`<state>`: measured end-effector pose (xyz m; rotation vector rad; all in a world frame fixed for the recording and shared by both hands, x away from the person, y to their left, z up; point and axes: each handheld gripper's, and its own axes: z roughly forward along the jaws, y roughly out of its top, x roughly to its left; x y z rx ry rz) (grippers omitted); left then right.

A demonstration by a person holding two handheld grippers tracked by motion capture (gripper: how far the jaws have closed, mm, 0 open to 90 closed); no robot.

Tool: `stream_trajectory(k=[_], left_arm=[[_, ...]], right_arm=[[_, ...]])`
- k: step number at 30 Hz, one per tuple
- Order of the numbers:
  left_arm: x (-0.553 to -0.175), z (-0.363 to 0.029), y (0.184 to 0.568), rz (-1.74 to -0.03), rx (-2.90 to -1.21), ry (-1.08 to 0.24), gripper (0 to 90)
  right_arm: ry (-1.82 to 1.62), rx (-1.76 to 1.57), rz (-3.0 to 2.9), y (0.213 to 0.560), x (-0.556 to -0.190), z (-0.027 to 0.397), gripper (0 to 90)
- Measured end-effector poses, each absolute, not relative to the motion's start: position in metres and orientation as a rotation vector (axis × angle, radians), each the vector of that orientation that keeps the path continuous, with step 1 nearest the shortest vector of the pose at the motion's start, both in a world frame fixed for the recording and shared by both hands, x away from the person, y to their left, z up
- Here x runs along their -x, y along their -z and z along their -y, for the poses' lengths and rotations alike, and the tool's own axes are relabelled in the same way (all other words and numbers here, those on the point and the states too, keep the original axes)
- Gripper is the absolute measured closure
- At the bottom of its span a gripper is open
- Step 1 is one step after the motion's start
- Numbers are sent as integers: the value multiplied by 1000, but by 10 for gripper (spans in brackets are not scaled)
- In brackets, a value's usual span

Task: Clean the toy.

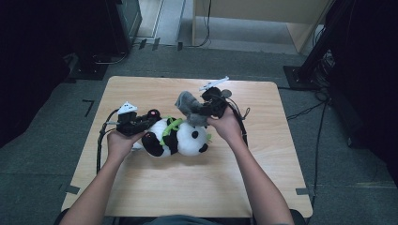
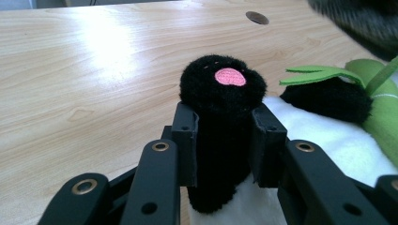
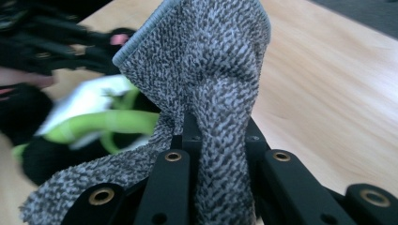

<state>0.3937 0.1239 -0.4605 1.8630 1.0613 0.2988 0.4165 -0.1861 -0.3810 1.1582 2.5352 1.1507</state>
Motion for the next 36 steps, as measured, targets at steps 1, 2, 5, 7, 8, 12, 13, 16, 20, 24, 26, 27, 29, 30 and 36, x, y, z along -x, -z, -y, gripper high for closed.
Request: stream_trajectory(k=[1, 2, 5, 7, 8, 12, 13, 16, 20, 24, 26, 27, 29, 30, 36], left_arm=[[-394, -124, 461, -1065, -1861, -291, 681], [-394, -125, 461, -1067, -1863, -288, 679], [-395, -125, 461, -1078, -1876, -273, 679], [-395, -125, 462, -1079, -1882, -267, 679], [-394, -124, 462, -1076, -1885, -268, 679], [-394, -123, 461, -1073, -1901, -265, 679], [-394, -124, 461, -1075, -1903, -260, 678], [-395, -125, 461, -1080, -1902, -241, 676], [-395, -126, 461, -1083, -1897, -234, 676], [-397, -127, 463, -1087, -1882, -214, 676], [-397, -127, 463, -1086, -1879, -214, 675], [-396, -127, 463, -1085, -1880, -217, 675], [-396, -127, 463, -1086, -1879, -218, 675], [-396, -127, 463, -1088, -1877, -217, 675], [-398, -130, 465, -1087, -1859, -198, 672]], right_arm=[[-1160, -1155, -2558, 383, -414, 180, 792], [-1172, -1151, -2576, 387, -412, 174, 791], [-1152, -1153, -2603, 402, -407, 164, 787], [-1190, -1171, -2572, 410, -406, 166, 789], [-1210, -1183, -2567, 412, -405, 169, 790], [-1192, -1192, -2559, 417, -404, 175, 792], [-1192, -1191, -2557, 418, -404, 176, 792], [-1169, -1180, -2527, 421, -403, 181, 792], [-1140, -1221, -2500, 428, -404, 193, 793], [-1126, -1274, -2489, 436, -405, 204, 793], [-1163, -1313, -2474, 442, -406, 211, 794], [-1178, -1310, -2469, 445, -406, 213, 794], [-1140, -1328, -2456, 450, -406, 218, 794], [-1103, -1330, -2454, 453, -408, 220, 795], [-1014, -1443, -2454, 479, -409, 235, 797]])
